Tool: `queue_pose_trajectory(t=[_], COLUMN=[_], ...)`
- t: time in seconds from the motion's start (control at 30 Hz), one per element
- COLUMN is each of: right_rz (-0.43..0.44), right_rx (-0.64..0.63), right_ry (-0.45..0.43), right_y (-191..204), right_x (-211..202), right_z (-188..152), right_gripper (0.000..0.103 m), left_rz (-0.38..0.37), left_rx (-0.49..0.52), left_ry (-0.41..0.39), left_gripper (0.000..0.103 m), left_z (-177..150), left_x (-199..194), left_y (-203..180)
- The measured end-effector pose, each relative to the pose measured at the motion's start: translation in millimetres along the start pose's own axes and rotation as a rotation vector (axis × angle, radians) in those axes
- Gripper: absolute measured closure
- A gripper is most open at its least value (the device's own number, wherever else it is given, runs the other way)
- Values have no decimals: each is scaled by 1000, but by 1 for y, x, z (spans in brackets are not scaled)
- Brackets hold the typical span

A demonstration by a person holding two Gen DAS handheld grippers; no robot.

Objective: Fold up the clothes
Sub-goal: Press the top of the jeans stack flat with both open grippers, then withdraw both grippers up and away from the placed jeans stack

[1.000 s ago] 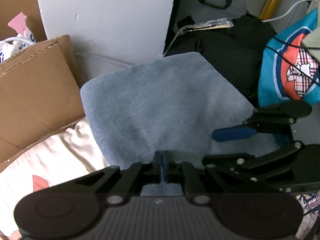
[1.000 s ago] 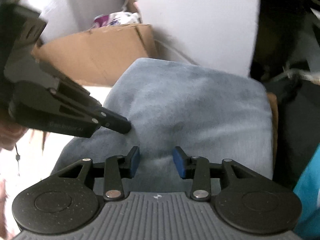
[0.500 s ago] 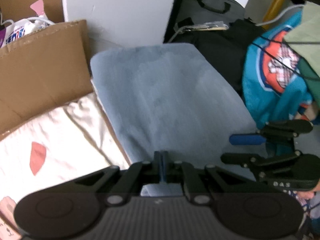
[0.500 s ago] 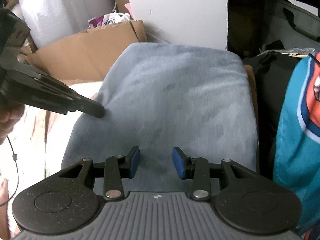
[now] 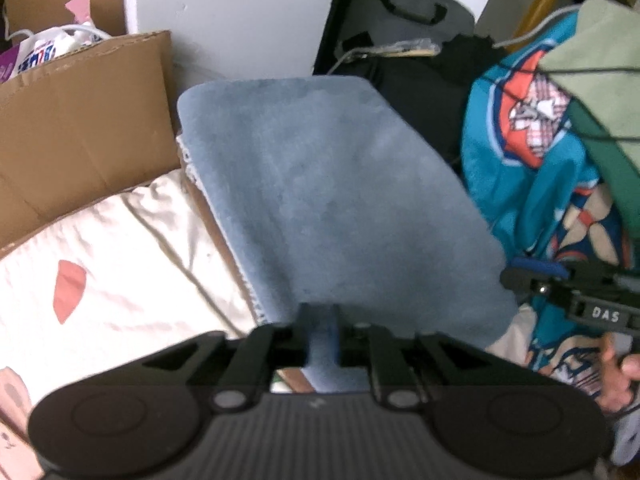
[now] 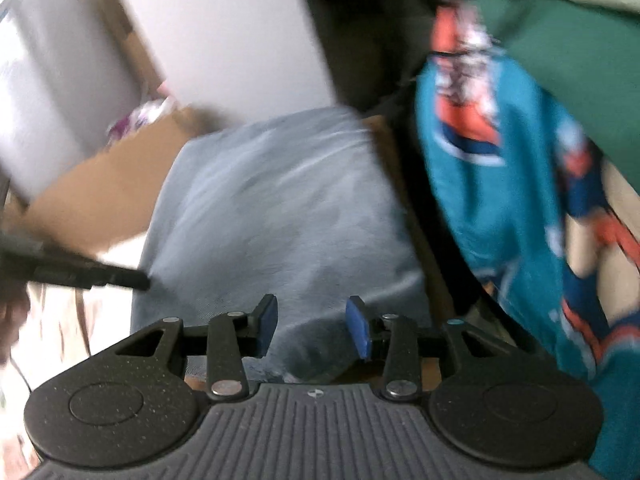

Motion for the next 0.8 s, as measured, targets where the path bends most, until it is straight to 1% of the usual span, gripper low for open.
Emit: queue_pose_trajectory(t=[0.03, 0.07, 0.1, 0.13, 0.2, 0.27, 0.33, 0.4, 0.53, 0.6, 0.67, 0.73, 0.77, 0.8], right_rz=[7, 17, 26, 35, 61, 93, 119, 173, 313, 374, 417, 439, 446, 456], right_rx=[38, 70, 100, 128, 199, 273, 342, 440, 634, 667, 684, 703, 716, 731], right_ry=[-18, -36, -53, -64, -85, -107, -129, -139, -129, -123, -112, -90, -81, -74], right_y=[-5, -8, -12, -15, -22, -30, -36, -43, -51, -49, -46, -46, -46, -47], right_x=[-2, -3, -4, -4, -2, 0, 5, 13, 34, 41, 47, 53, 56, 58], right_z=[-3, -6, -9, -11, -16, -23, -30, -38, -47, -45, -45, -47, -49, -50], right_gripper=[48, 44, 41, 39, 38, 37, 34, 27, 27, 27, 27, 30, 40, 54], left_rz=[-17, -34, -31, -28, -22, -16, -4, -2, -12, -14, -20, -28, -30, -37], left_rx=[-8, -15, -10, -5, 6, 16, 20, 9, -47, -46, -37, -36, -39, -53], left_ry=[-10, -21, -22, -24, -28, -31, -28, -27, -8, 5, 16, 16, 15, 15], left_gripper=[78, 72, 68, 66, 59, 54, 54, 54, 55, 55, 55, 56, 57, 59], left_z=[-2, -4, -6, -8, -11, -15, -18, -22, -30, -34, -35, -36, -36, -36], left_x=[-1, -3, -3, -4, -6, -7, -6, -6, 0, 3, 8, 10, 11, 12], left_y=[0, -1, -3, -5, -10, -14, -17, -15, -10, -10, -12, -14, -14, -13])
Point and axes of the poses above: each gripper's, at about its wrist camera, not at the fingertips, and x roughly the way its jaws point, y to its left, z to its top, the point moved 5 cm from there along x, roughly the way its jaws point, and after that the axes turned 12 degrees about y, right-handed, at the moved point
